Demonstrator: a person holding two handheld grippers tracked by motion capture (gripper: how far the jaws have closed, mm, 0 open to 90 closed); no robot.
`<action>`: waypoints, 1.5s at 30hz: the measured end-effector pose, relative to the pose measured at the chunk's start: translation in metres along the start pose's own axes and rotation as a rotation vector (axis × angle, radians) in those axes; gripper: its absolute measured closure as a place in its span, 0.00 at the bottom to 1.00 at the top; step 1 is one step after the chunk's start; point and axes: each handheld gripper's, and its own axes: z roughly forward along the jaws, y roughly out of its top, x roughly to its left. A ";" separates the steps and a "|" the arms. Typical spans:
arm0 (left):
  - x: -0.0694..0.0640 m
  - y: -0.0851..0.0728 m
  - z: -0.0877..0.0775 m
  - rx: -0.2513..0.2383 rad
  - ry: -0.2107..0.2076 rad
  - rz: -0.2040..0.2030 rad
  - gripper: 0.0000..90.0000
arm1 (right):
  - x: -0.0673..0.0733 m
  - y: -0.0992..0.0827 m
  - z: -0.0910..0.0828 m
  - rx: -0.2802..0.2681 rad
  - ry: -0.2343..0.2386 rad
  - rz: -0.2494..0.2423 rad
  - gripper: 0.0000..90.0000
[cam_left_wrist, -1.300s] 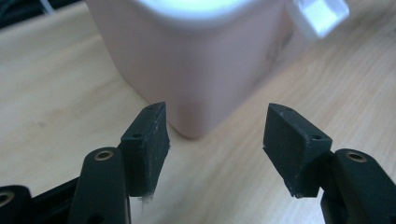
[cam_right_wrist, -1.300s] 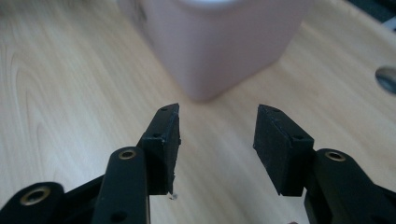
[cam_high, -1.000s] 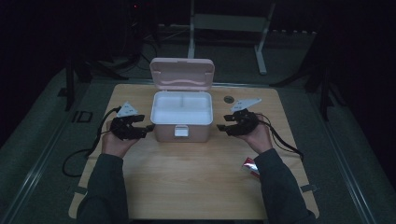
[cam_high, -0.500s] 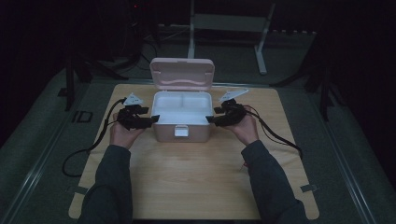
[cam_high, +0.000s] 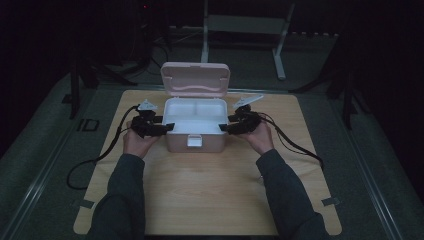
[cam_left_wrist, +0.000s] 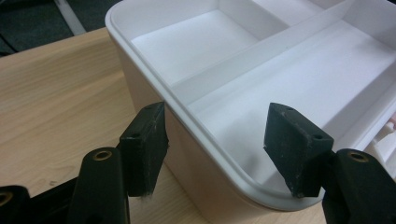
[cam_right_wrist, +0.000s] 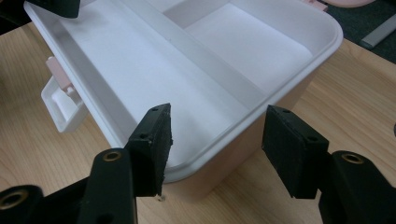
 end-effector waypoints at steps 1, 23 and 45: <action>-0.001 0.000 0.000 0.000 -0.005 0.000 0.43 | 0.000 -0.001 -0.001 -0.002 -0.001 -0.001 0.48; -0.058 -0.004 0.004 0.012 -0.034 0.002 0.43 | -0.005 -0.037 -0.044 0.016 0.002 -0.004 0.48; -0.081 -0.016 -0.009 0.026 -0.038 0.032 0.44 | 0.020 -0.062 -0.068 0.003 -0.018 0.017 0.48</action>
